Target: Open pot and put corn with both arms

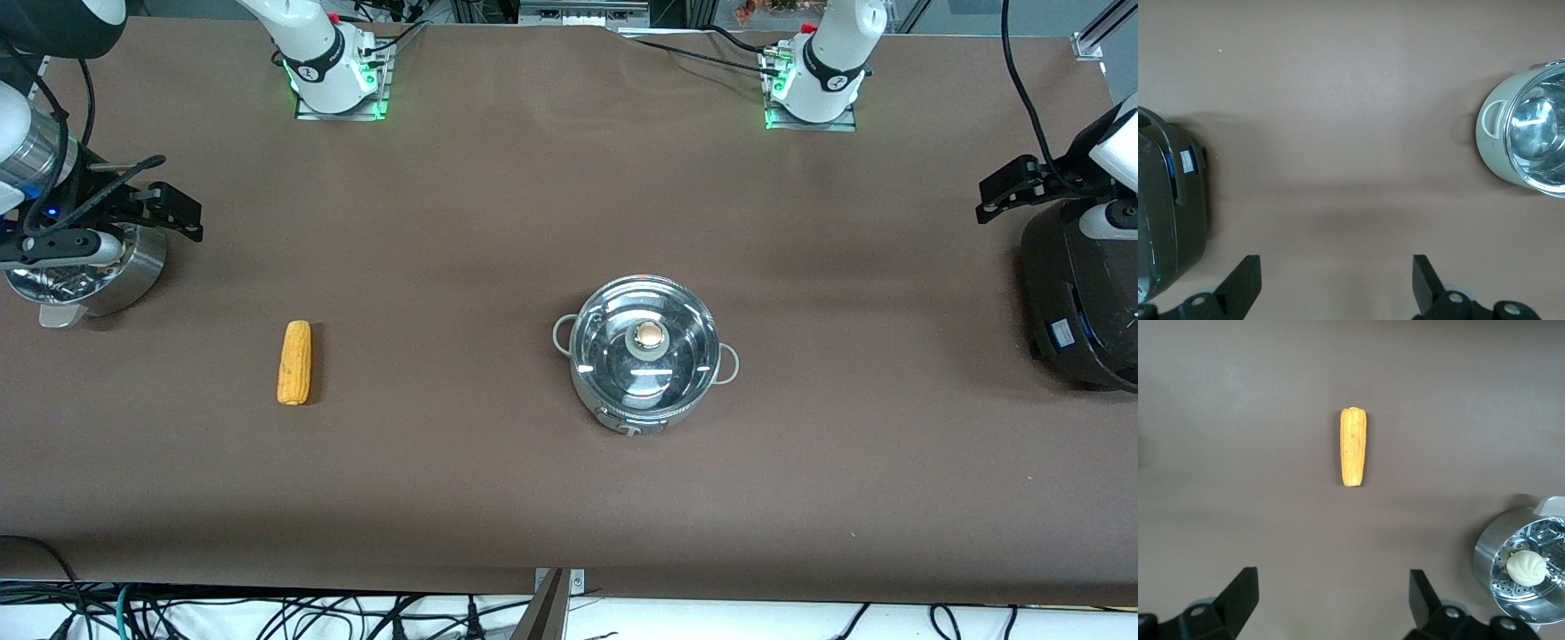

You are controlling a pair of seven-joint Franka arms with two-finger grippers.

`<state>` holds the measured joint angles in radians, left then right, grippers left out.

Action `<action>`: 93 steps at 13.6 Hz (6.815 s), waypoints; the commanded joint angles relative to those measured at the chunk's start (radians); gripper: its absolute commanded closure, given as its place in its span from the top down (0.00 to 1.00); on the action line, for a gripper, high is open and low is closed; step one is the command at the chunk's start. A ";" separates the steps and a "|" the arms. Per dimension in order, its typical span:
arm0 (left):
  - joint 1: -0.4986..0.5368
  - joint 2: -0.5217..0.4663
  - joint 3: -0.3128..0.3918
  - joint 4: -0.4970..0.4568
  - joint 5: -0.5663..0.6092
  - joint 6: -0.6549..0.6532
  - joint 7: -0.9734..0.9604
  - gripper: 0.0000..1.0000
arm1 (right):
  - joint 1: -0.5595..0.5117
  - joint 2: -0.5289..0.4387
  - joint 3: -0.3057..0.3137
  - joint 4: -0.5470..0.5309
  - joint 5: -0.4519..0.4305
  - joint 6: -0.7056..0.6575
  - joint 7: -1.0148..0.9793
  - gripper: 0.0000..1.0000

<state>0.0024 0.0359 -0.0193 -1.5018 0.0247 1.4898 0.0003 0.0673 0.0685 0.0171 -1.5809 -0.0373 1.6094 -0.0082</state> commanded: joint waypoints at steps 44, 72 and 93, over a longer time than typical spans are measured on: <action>0.008 -0.001 0.001 0.015 -0.019 -0.017 -0.006 1.00 | -0.009 0.010 0.003 0.025 -0.001 -0.005 -0.009 1.00; -0.175 0.159 -0.036 0.012 -0.114 0.176 -0.335 0.98 | -0.009 0.010 0.001 0.025 0.000 0.003 -0.009 1.00; -0.544 0.619 -0.005 0.242 -0.045 0.478 -0.711 1.00 | -0.017 0.539 0.004 -0.031 0.002 0.641 -0.009 1.00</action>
<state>-0.5300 0.6403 -0.0382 -1.2958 -0.0388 1.9739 -0.7477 0.0591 0.5880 0.0126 -1.6061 -0.0403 2.2203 -0.0067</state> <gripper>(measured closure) 0.000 0.000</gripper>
